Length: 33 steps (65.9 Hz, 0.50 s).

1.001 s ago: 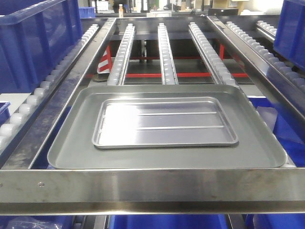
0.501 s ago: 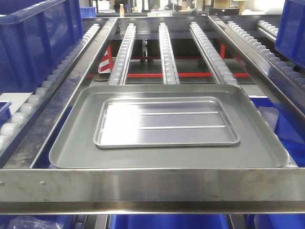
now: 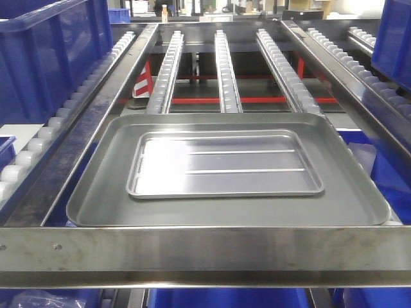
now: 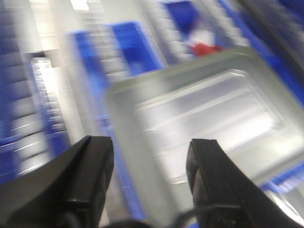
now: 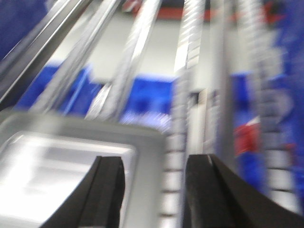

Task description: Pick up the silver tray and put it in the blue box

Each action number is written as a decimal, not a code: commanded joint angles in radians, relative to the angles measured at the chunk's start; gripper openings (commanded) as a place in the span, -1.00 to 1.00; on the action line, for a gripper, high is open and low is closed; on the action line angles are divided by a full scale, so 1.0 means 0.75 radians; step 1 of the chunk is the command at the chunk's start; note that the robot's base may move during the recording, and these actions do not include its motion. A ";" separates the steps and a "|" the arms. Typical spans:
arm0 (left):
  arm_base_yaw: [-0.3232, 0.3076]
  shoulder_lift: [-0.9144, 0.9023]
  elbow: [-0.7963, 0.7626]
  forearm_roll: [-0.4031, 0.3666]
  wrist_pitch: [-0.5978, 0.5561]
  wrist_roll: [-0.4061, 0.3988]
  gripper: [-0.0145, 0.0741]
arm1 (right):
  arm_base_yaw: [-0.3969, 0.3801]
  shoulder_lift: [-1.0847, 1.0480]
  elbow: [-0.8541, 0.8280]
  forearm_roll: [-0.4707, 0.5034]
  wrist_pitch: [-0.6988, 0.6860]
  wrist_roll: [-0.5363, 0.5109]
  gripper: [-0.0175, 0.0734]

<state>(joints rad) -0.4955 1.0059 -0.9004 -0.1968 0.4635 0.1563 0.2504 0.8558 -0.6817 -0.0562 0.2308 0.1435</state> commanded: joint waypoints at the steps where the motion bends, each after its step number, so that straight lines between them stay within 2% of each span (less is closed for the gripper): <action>1: -0.109 0.100 -0.111 -0.048 -0.121 0.006 -0.03 | 0.092 0.104 -0.136 -0.003 -0.028 -0.007 0.33; 5: -0.165 0.182 -0.163 -0.062 -0.115 0.006 -0.03 | 0.145 0.202 -0.213 -0.003 0.056 -0.007 0.33; 10: -0.178 0.279 -0.246 -0.112 -0.051 -0.027 -0.03 | 0.176 0.327 -0.325 -0.003 0.208 -0.007 0.33; 19: -0.170 0.480 -0.420 -0.038 0.160 -0.147 -0.03 | 0.179 0.534 -0.513 -0.003 0.451 -0.002 0.33; 24: -0.170 0.587 -0.506 0.108 0.246 -0.311 -0.03 | 0.179 0.643 -0.596 -0.003 0.523 0.029 0.33; 30: -0.170 0.720 -0.618 0.328 0.388 -0.631 -0.03 | 0.170 0.757 -0.681 -0.003 0.571 0.105 0.32; 33: -0.170 0.786 -0.661 0.415 0.451 -0.757 -0.03 | 0.161 0.805 -0.710 -0.003 0.588 0.126 0.32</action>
<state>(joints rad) -0.6204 1.5675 -1.3185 0.0068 0.7644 -0.2416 0.3843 1.4395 -1.1459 -0.0518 0.6906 0.2074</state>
